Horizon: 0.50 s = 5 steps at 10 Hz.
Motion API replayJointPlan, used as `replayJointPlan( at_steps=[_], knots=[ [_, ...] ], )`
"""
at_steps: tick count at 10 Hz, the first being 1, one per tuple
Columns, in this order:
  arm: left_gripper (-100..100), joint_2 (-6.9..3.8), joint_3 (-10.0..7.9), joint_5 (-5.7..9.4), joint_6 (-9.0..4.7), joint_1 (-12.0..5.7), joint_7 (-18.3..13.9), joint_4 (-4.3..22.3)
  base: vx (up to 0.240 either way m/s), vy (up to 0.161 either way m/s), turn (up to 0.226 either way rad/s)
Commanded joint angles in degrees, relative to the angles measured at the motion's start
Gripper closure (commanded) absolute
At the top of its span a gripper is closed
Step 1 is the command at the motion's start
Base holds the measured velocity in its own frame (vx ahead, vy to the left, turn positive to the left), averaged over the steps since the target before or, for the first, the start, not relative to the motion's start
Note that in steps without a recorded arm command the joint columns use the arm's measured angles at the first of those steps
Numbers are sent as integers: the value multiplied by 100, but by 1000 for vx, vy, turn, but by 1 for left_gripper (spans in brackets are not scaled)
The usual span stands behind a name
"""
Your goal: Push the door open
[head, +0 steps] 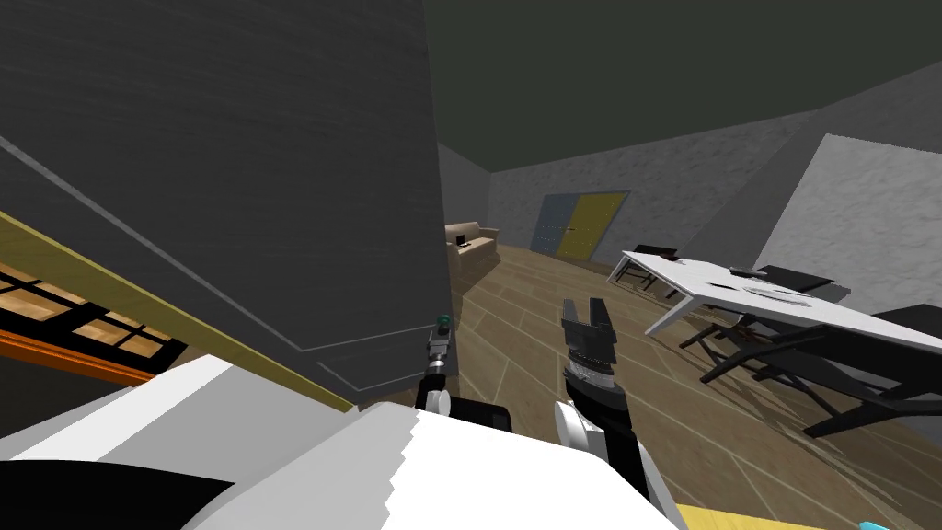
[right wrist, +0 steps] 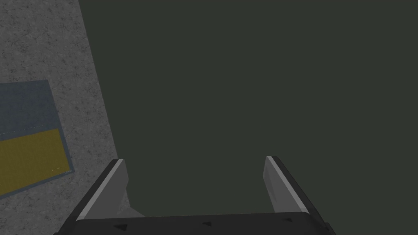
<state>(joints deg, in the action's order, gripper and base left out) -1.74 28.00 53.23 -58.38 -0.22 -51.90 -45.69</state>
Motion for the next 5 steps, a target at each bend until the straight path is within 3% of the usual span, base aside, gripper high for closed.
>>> replayJointPlan(
  at_steps=[1,5],
  knots=[
    [100,-50,-178,96,-84,50,25,-96,190,-57,77],
    [100,183,-402,250,-150,24,42,-100,195,-60,65]
  ],
)
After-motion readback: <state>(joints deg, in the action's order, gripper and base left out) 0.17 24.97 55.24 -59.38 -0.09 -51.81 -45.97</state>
